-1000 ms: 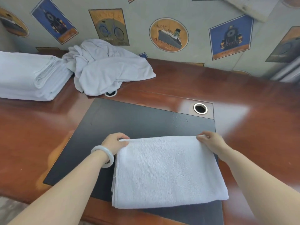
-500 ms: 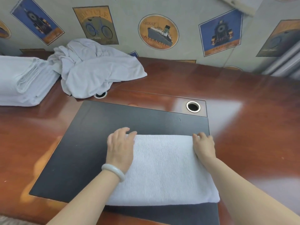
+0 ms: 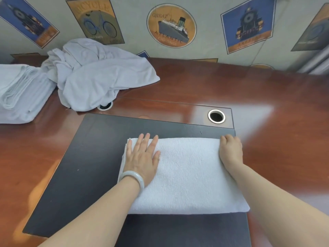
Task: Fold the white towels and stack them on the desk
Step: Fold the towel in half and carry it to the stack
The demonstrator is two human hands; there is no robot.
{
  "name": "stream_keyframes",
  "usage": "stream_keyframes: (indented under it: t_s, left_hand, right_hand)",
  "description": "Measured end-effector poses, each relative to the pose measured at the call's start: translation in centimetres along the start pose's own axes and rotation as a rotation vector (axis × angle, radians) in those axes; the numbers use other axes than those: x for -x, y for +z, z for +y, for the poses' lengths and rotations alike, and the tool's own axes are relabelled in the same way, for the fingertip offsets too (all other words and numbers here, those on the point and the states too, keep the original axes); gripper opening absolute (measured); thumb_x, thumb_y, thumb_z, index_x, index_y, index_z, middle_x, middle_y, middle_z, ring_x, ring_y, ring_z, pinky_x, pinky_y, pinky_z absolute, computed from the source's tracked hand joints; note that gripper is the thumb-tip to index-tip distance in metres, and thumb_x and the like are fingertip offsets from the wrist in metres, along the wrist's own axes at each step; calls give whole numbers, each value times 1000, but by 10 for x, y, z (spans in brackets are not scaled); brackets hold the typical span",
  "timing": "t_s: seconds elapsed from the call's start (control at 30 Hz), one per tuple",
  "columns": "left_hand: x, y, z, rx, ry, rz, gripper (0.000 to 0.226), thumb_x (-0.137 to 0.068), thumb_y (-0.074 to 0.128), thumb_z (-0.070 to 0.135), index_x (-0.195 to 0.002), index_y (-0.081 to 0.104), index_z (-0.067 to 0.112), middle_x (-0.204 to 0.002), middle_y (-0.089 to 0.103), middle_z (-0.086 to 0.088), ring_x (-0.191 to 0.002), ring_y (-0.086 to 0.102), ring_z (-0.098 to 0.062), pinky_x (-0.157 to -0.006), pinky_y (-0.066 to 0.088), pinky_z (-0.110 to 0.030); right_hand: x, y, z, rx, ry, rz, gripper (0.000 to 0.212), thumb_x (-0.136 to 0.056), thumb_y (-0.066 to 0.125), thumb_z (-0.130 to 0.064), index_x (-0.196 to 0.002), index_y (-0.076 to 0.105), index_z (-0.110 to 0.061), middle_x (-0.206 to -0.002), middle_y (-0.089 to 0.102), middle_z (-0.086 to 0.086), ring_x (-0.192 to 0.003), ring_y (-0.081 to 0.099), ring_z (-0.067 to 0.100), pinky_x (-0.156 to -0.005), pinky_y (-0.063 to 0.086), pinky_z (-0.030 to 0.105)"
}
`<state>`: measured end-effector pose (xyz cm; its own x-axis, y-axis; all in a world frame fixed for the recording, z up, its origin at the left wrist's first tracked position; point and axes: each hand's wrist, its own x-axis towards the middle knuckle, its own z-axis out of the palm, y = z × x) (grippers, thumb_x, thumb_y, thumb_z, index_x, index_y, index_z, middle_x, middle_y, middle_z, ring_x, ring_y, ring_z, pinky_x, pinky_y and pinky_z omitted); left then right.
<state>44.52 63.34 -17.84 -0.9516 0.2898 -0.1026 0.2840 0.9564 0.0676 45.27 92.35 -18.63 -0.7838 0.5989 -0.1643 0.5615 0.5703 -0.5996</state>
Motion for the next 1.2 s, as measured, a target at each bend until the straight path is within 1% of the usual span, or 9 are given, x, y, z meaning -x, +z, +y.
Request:
stream_keyframes:
  t_s: [0.2, 0.33, 0.47, 0.57, 0.67, 0.77, 0.87, 1.0, 1.2]
  left_hand:
    - [-3, -18, 7, -35, -15, -130, 64, -96, -3, 47, -157, -5, 27, -165, -7, 3, -150, -16, -18, -120, -11, -52]
    - [-2, -41, 57, -1, 260, 34, 60, -100, 21, 30, -158, 8, 22, -165, -3, -1, -152, -9, -25, -120, -8, -54]
    - [-5, -18, 122, 25, 558, -41, 66, -93, 10, 37, -157, 13, 21, -165, 11, 3, -152, 3, -19, -122, -3, -52]
    - [-6, 2, 130, 6, 463, -77, 68, -91, 3, 41, -157, -6, 24, -165, -8, 8, -151, -11, -14, -120, -9, -50]
    - [-4, 8, 129, -32, 457, -65, 66, -91, -1, 42, -156, -10, 29, -164, -13, 9, -151, -14, -16, -120, -8, -51]
    - [-5, 5, 130, -27, 449, -69, 65, -91, -3, 43, -154, -14, 32, -163, -14, 10, -150, -16, -15, -120, -9, -50]
    - [-3, 6, 130, -37, 448, -70, 64, -92, -3, 43, -154, -15, 33, -163, -15, 11, -149, -19, -13, -120, -10, -49]
    - [-3, 4, 132, -28, 444, -61, 65, -91, -1, 43, -155, -9, 32, -164, -11, 12, -149, -17, -11, -120, -11, -47]
    - [-2, 4, 132, -31, 444, -46, 64, -93, 1, 42, -156, -4, 31, -164, -7, 12, -150, -13, -11, -121, -8, -47]
  right_hand:
    - [-10, -13, -13, 192, 41, -97, 30, -100, 34, -16, -114, 53, 1, -125, 51, 24, -116, 45, 39, -93, 35, 41]
    - [18, -27, -17, 272, -425, 69, 38, -99, 38, -16, -134, 54, -11, -141, 50, 10, -130, 42, 32, -101, 32, 44]
    - [36, -17, 9, 410, -544, -298, 78, -87, 1, -50, -154, 27, -19, -161, 23, -2, -151, 10, 17, -122, 7, 42]
    - [23, -27, 5, 35, -297, -520, 54, -103, 29, -38, -155, 24, -25, -162, 16, -9, -151, 3, 11, -122, 7, 37]
    - [25, -60, 5, -582, 54, -439, 49, -97, 52, -12, -144, 49, -28, -142, 46, -12, -136, 39, 8, -114, 31, 30]
    - [60, -90, 38, -472, 178, -169, 28, -90, 50, -2, -106, 68, -16, -106, 69, 0, -96, 64, 16, -90, 53, 34]
    - [121, -97, 75, -448, 250, -392, 14, -95, 55, -13, -86, 66, -9, -78, 65, 2, -64, 58, 11, -68, 51, 27]
    - [166, -82, 88, -476, 145, -368, 22, -98, 56, -28, -80, 58, -17, -75, 53, -11, -77, 48, 10, -72, 38, 20]
    - [165, -61, 55, -388, 142, -142, 34, -98, 52, -38, -74, 45, -16, -80, 52, 11, -80, 44, 15, -64, 36, 17]
